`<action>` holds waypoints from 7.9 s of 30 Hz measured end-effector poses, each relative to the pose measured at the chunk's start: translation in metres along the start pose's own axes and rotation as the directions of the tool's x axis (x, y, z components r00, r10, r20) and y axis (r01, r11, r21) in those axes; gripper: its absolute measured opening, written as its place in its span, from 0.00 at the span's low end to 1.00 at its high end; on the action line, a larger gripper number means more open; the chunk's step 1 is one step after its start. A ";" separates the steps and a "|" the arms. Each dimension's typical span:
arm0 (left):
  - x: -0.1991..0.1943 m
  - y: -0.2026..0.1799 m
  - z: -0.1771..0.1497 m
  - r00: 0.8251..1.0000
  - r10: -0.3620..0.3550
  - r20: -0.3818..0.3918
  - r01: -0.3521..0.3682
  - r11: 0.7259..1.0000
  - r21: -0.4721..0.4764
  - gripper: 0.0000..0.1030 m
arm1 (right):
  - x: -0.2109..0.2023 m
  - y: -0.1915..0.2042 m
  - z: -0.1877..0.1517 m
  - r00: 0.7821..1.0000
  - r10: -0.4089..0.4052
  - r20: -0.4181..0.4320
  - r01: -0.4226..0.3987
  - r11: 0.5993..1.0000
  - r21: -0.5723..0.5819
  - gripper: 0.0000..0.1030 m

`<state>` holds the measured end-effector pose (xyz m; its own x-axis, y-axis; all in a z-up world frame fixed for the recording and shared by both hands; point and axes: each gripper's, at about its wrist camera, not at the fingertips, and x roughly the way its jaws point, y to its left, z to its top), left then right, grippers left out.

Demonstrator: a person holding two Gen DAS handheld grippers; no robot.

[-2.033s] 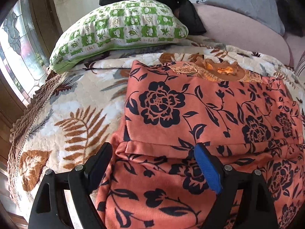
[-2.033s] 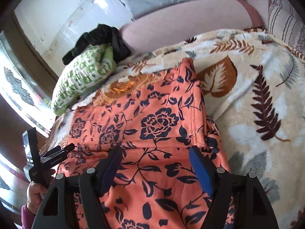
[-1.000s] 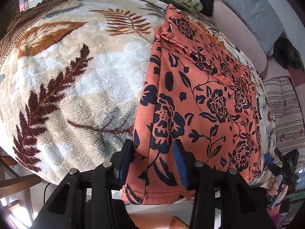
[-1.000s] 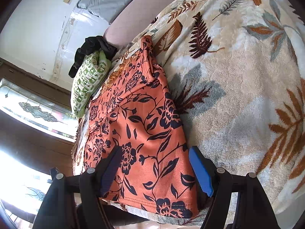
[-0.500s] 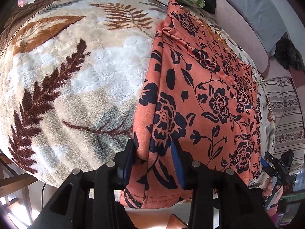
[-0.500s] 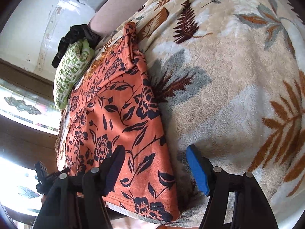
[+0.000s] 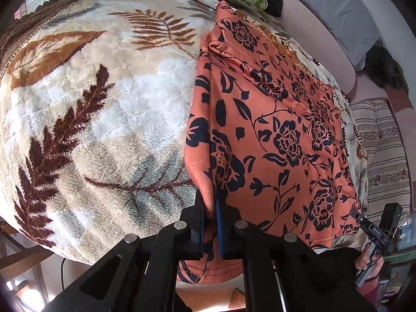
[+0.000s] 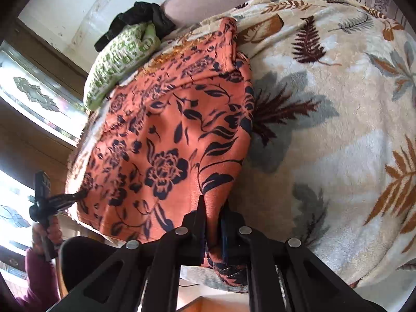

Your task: Fold small clothes

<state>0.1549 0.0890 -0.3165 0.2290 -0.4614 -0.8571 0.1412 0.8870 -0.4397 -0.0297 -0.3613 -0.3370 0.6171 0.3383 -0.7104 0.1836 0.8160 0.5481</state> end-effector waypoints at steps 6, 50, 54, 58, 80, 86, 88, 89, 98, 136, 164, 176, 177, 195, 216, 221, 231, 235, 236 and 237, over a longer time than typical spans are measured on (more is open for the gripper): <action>-0.042 -0.010 0.034 0.989 -0.136 0.063 0.137 0.991 0.001 0.07 | -0.034 0.019 0.055 0.980 0.155 0.128 -0.163 0.985 0.051 0.08; 0.082 -0.049 0.165 0.907 0.231 0.351 -0.162 0.963 -0.215 0.67 | 0.250 0.121 0.265 0.979 -0.200 0.030 0.202 0.959 -0.197 0.26; 0.081 -0.038 0.178 0.913 0.215 0.346 -0.133 0.960 -0.246 0.68 | 0.255 0.102 0.335 0.958 -0.249 0.145 0.260 0.963 -0.069 0.26; 0.077 -0.016 0.184 0.920 0.213 0.329 -0.096 0.937 -0.336 0.68 | 0.220 0.110 0.346 0.941 -0.180 0.287 0.190 0.982 -0.007 0.27; 0.061 0.003 0.179 0.920 0.287 0.265 -0.175 0.910 -0.376 0.68 | 0.335 0.272 0.315 0.988 0.073 0.138 -0.060 0.993 -0.098 0.27; 0.050 -0.017 0.179 0.891 0.310 0.331 -0.211 0.930 -0.302 0.68 | 0.263 0.209 0.282 0.985 -0.046 0.164 0.068 0.989 -0.129 0.27; 0.052 -0.032 0.179 0.884 0.318 0.342 -0.243 0.939 -0.245 0.68 | 0.223 0.167 0.268 0.974 -0.108 0.198 0.129 0.987 -0.097 0.27; 0.055 -0.040 0.178 0.880 0.330 0.342 -0.271 0.940 -0.209 0.68 | 0.206 0.150 0.260 0.966 -0.144 0.213 0.164 0.983 -0.079 0.27; 0.100 -0.071 0.178 0.838 0.486 0.247 -0.481 0.873 -0.086 0.86 | 0.132 0.009 0.183 0.915 -0.368 0.165 0.359 0.930 0.084 0.27; 0.083 -0.183 0.157 0.804 0.329 0.495 -0.439 0.890 0.121 0.85 | 0.146 0.057 0.160 0.963 -0.145 0.227 0.157 0.987 -0.036 0.28; 0.153 -0.154 0.154 0.861 0.386 0.331 -0.451 0.880 0.147 1.00 | 0.182 0.100 0.141 0.981 -0.111 0.156 0.149 0.955 -0.255 0.70; 0.117 -0.155 0.164 0.753 0.494 0.435 -0.592 0.797 0.120 1.00 | 0.116 0.050 0.170 0.906 -0.228 0.356 0.241 0.971 0.008 0.43; 0.113 -0.152 0.165 0.731 0.510 0.454 -0.614 0.782 0.110 1.00 | 0.121 0.044 0.172 0.909 -0.256 0.328 0.261 0.965 0.029 0.40; 0.144 -0.140 0.169 0.803 0.501 0.323 -0.567 0.810 0.153 1.00 | 0.165 0.064 0.159 0.959 -0.214 0.186 0.232 0.969 -0.081 0.40; 0.105 -0.166 0.165 0.795 0.389 0.466 -0.501 0.854 0.140 1.00 | 0.138 0.051 0.166 0.923 -0.257 0.288 0.266 0.964 0.009 0.40; 0.110 -0.164 0.165 0.799 0.393 0.455 -0.501 0.853 0.144 1.00 | 0.148 0.036 0.167 0.933 -0.280 0.227 0.273 0.960 0.061 0.40; 0.134 -0.151 0.169 0.838 0.422 0.346 -0.490 0.861 0.135 1.00 | 0.120 0.046 0.167 0.902 -0.254 0.348 0.246 0.967 0.067 0.40; 0.131 -0.154 0.167 0.834 0.410 0.368 -0.485 0.863 0.139 1.00 | 0.132 0.034 0.171 0.918 -0.286 0.275 0.270 0.958 0.097 0.40; 0.131 -0.155 0.167 0.834 0.408 0.371 -0.485 0.863 0.142 1.00 | 0.139 0.028 0.171 0.927 -0.293 0.236 0.273 0.955 0.112 0.40; 0.131 -0.155 0.167 0.833 0.408 0.372 -0.487 0.862 0.144 1.00 | 0.142 0.024 0.170 0.931 -0.287 0.226 0.264 0.956 0.124 0.40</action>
<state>0.3233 -0.1124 -0.3154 0.6072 -0.0300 -0.7939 0.1493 0.9858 0.0770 0.1924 -0.3728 -0.3496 0.6946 -0.0246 -0.7190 0.4336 0.8119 0.3910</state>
